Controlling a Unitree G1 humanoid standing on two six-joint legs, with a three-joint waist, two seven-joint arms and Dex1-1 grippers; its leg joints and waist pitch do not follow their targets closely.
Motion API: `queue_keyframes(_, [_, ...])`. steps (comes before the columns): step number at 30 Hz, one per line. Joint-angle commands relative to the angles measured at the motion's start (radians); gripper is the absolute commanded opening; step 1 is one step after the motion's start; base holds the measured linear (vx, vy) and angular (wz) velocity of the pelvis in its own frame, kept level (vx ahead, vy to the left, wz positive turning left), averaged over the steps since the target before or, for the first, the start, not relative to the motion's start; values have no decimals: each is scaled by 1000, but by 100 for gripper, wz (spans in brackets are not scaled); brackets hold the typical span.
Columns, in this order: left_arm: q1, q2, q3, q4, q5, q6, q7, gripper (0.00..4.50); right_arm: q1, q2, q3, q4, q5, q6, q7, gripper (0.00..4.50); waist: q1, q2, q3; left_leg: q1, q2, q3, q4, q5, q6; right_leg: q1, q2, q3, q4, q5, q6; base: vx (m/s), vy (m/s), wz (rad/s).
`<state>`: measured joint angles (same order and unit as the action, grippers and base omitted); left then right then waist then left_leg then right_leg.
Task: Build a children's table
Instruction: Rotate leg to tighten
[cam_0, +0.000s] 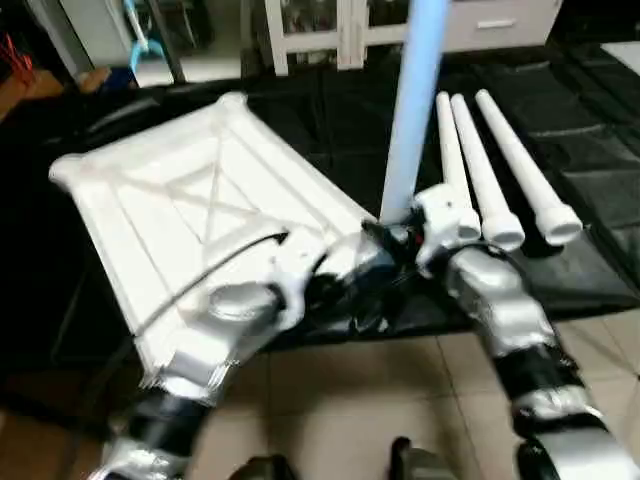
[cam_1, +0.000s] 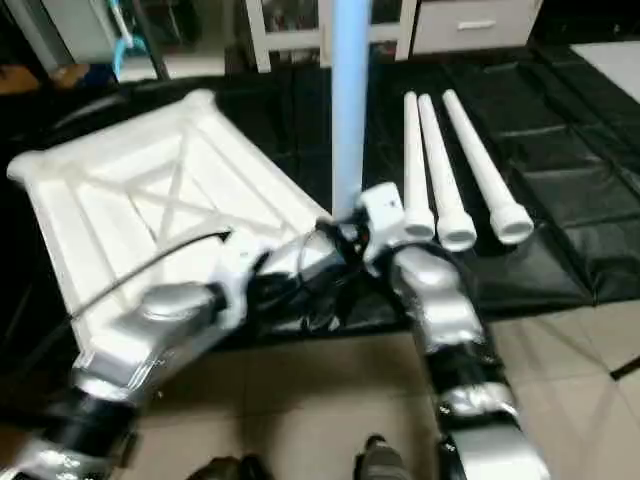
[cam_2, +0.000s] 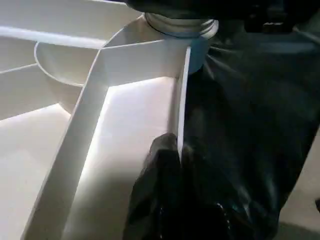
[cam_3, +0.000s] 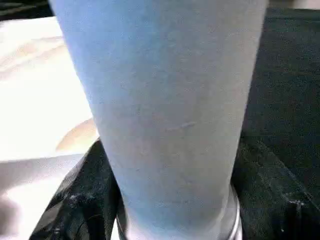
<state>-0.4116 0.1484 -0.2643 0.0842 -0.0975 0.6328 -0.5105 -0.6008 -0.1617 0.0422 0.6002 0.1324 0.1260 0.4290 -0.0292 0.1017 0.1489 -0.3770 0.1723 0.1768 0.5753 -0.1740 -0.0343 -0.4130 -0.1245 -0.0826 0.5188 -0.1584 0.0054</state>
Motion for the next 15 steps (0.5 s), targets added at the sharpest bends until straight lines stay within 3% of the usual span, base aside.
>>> queue_keyframes(1, [-31, -33, 66, 71, 24, -27, 137, 0, 48, 68, 58, 65, -43, 28, -38, 260, -16, -1, -25, 31, 52, -32, -146, -808, -26, 47, 34, -60, -62, -611, -15, -54, 33, -7])
queue_keyframes(2, [-38, -41, 73, 76, 27, -32, 147, 0, 45, 81, 58, 65, -47, 25, -50, 259, -16, -1, -25, 31, 52, -32, -146, -808, -26, 47, 34, -60, -62, -611, -15, -108, 17, 0])
queue_keyframes(3, [-48, -42, 76, 81, 29, -37, 149, 0, 38, 95, 56, 68, -47, 17, -59, 259, 70, 10, -28, -58, 104, 14, -245, -915, -35, 120, 35, -10, 175, -201, -64, -94, -49, 23])
queue_keyframes(4, [-55, -42, 78, 83, 29, -37, 148, 0, 33, 102, 55, 70, -46, 11, -65, 259, 51, -37, -53, 49, 59, 36, -169, -732, -35, 39, 18, 66, 108, -470, -29, -94, -49, 23])
queue_keyframes(5, [-55, -42, 78, 83, 29, -37, 148, 0, 33, 102, 55, 70, -46, 11, -65, 259, 44, -89, -76, 99, 9, 23, -56, -529, -33, -14, -10, 81, -7, -732, 22, 38, -135, 21])
queue_keyframes(6, [-63, -32, 79, 84, 37, -30, 142, 0, 23, 113, 47, 69, -40, -34, -57, 259, 66, -73, -64, 41, 0, -17, 9, -171, 49, 13, -107, 141, -77, -947, -23, 111, -90, -20])
queue_keyframes(7, [-65, -29, 79, 85, 39, -28, 140, 0, 20, 114, 46, 68, -38, -48, -50, 259, 69, -70, -64, -20, 2, -43, -5, -70, 72, 67, -109, 137, -39, -855, -42, 111, -90, -20])
queue_keyframes(8, [-66, -26, 79, 85, 40, -25, 139, 0, 18, 115, 46, 69, -38, -61, -46, 259, 82, -43, -70, -20, 18, -42, -49, -32, 42, 59, -54, 88, -13, -684, -76, 61, -21, -16])
queue_keyframes(9, [-64, -19, 77, 85, 41, -22, 132, 0, 17, 114, 43, 64, -30, -85, -25, 259, 66, -37, -87, 4, 27, -31, -49, -51, 59, 32, -13, 74, 15, -411, -141, 0, 0, 0])
queue_keyframes(10, [-59, -11, 73, 83, 42, -20, 125, 0, 21, 113, 35, 50, -6, -90, 18, 259, 59, -25, -76, -6, 31, -22, -58, -139, 71, 30, -2, 71, 15, -329, -199, 0, 0, 0])
queue_keyframes(12, [-44, 11, 61, 74, 44, -18, 96, 0, 38, 94, 34, 7, 18, -115, 92, 315, 53, -19, -79, -9, 34, -22, -63, -212, 62, 39, -1, 70, 16, -309, -225, 0, 0, 0])
queue_keyframes(14, [-28, 33, 47, 61, 43, -20, 57, 0, 47, 67, 31, -19, 31, -120, 141, 328, 53, -23, -81, -11, 33, -21, -64, -211, 70, 44, 0, 69, 14, -276, -227, 0, 0, 0])
queue_keyframes(15, [-16, 58, 28, 46, 39, -30, 12, 0, 47, 48, 25, -24, 36, -129, 163, 348, 48, -21, -80, -20, 34, -23, -66, -197, 87, 47, -1, 67, 16, -232, -230, 0, 0, 0])
